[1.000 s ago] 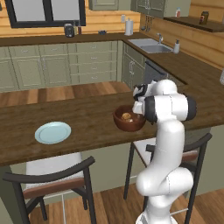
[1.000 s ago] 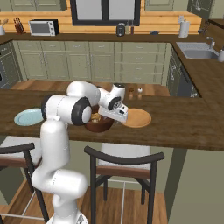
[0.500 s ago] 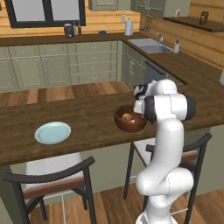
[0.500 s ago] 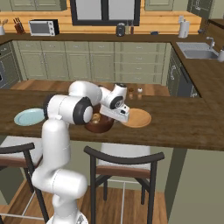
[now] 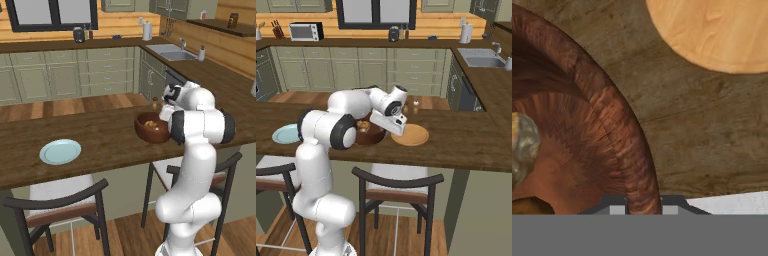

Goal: Pick the chicken drumstick and mushroom from their plates and place them in the bowl. Then put the bowl in the fridge.

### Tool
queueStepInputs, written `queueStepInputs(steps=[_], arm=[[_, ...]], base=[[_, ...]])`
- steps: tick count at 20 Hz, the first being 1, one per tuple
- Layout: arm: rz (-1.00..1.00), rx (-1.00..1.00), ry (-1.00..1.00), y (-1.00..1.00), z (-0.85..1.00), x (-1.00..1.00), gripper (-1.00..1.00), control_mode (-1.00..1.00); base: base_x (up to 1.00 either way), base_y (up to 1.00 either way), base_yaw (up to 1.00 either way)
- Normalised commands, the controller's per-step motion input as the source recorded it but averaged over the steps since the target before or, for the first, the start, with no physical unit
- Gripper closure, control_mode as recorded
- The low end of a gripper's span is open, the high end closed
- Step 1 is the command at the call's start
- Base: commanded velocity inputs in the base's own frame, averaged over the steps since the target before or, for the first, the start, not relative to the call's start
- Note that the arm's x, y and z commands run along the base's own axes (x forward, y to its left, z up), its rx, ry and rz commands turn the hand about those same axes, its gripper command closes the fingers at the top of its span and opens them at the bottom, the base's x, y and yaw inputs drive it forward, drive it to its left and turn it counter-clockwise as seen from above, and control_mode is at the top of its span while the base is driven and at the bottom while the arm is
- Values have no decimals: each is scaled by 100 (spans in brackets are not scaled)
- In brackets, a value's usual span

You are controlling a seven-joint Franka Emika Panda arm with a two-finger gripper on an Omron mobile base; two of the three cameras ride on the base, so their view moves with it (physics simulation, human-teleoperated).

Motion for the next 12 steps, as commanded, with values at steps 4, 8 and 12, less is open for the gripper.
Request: queueStepInputs(steps=[4, 8, 12], arm=[[-4, 11, 2, 0, 92, -86, 100, -100], [0, 8, 0, 0, 92, -100, 100, -100], [0, 0, 0, 0, 45, -95, 100, -100]], base=[[0, 0, 0], [0, 0, 0], [0, 0, 0]])
